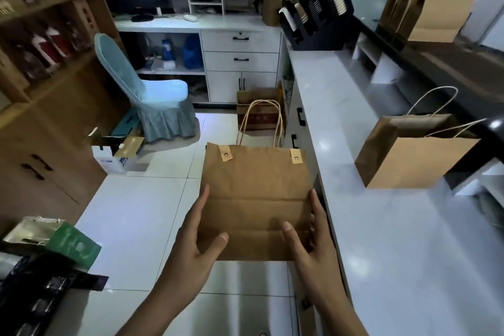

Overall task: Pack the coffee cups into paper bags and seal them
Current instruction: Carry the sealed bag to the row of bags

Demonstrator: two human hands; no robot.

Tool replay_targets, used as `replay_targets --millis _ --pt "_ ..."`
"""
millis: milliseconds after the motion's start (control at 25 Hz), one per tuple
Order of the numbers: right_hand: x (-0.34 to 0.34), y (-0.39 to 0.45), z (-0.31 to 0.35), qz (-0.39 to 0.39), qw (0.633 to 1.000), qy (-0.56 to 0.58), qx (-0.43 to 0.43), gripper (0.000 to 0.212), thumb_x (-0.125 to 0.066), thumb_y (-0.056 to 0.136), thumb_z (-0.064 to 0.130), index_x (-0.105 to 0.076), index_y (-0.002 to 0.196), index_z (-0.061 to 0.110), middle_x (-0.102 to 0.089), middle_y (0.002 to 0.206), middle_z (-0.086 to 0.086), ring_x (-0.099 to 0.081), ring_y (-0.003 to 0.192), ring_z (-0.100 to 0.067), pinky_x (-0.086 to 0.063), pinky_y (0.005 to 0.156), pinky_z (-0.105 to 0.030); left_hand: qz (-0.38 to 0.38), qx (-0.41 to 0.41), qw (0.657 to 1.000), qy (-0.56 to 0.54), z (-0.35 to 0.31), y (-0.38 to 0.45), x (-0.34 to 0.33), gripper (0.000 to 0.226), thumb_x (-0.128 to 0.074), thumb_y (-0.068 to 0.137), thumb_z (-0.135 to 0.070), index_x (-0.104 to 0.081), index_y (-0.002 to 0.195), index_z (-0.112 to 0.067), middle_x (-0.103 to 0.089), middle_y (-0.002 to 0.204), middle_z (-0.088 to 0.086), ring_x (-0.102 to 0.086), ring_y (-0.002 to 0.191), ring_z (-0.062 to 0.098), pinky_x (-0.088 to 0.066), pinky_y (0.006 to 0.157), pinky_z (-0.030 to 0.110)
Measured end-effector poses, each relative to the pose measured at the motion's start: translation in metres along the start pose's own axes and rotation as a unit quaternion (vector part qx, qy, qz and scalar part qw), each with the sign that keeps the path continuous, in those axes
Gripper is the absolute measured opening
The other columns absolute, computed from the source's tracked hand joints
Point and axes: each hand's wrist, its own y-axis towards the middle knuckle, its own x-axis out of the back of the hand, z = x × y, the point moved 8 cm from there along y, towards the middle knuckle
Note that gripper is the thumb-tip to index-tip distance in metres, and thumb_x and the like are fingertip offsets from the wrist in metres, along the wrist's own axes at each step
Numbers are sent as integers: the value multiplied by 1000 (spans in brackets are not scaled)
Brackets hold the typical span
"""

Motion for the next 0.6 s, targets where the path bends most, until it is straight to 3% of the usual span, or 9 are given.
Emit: replay_targets --millis 80,160,320,400,600 --pt "1 36 4 13 1000 1 9 79 -67 89 51 -18 148 69 -27 139 55 -37 138 6 -43 116 -46 -10 -5 1000 4 -6 28 -7 83 -68 96 -15 -26 147 -66 -30 150 -45 -30 145 -8 -35 121 44" --pt "0 67 7 26 999 4 21 79 -67 89 50 -19 150 66 -26 141 57 -33 145 2 -41 118 -47 -18 -3 1000 7 -7 53 -12 83 -68 96 -14 -28 148 -64 -32 150 -45 -32 146 -4 -36 120 46" --pt "-2 110 5 38 999 11 27 80 -67 89 48 -20 152 63 -33 157 32 -37 146 -1 -44 115 -46 -25 7 1000 3 -9 94 -18 80 -66 97 -15 -29 146 -65 -30 148 -48 -29 146 -6 -34 122 43" --pt "-2 133 3 41 999 10 22 79 -67 89 48 -20 151 64 -33 157 30 -38 145 -2 -46 113 -46 -28 6 1000 2 -10 115 -22 79 -66 97 -15 -30 146 -65 -30 147 -49 -29 144 -10 -33 122 41" --pt "-9 201 -1 36 999 9 13 78 -67 90 46 -21 150 66 -28 146 49 -37 143 5 -45 115 -42 -17 12 1000 5 -7 186 -33 77 -66 97 -18 -30 144 -67 -29 146 -50 -27 138 -21 -33 122 38"
